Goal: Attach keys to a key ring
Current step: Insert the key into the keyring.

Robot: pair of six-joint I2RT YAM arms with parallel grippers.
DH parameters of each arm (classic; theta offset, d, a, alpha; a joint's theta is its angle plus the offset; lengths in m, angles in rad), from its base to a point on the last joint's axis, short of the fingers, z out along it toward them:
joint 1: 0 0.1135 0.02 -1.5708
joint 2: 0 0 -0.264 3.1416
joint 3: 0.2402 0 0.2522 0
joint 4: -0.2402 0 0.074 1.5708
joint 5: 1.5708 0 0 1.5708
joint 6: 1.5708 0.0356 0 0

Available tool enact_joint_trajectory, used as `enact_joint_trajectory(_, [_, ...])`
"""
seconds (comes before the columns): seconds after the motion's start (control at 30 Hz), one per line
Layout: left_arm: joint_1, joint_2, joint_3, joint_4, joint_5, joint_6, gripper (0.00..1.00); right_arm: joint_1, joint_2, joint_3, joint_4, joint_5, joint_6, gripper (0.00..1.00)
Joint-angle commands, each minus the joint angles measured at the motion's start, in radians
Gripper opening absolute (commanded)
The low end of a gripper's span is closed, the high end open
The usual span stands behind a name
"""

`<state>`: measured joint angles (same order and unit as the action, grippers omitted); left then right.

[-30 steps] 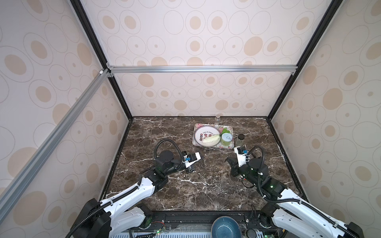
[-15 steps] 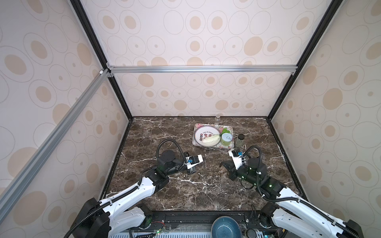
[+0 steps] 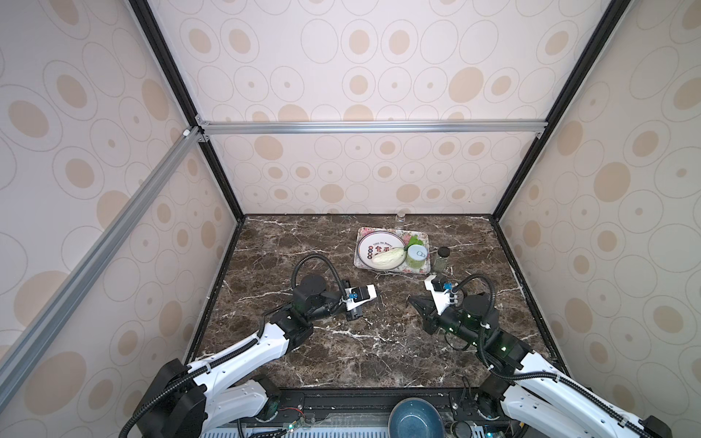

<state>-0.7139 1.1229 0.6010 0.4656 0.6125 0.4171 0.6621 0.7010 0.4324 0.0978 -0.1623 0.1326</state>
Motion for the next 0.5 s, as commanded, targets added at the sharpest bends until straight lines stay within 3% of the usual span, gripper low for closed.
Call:
enact_joint_trajectory(0.0, [-0.012, 0.014, 0.041, 0.019, 0.016, 0.013, 0.00, 0.011, -0.018, -0.008, 0.028, -0.023, -0.014, 0.00])
enact_joint_trajectory(0.47, [-0.017, 0.018, 0.048, 0.004, 0.019, 0.029, 0.00, 0.031, 0.032, 0.008, 0.037, -0.071, -0.029, 0.00])
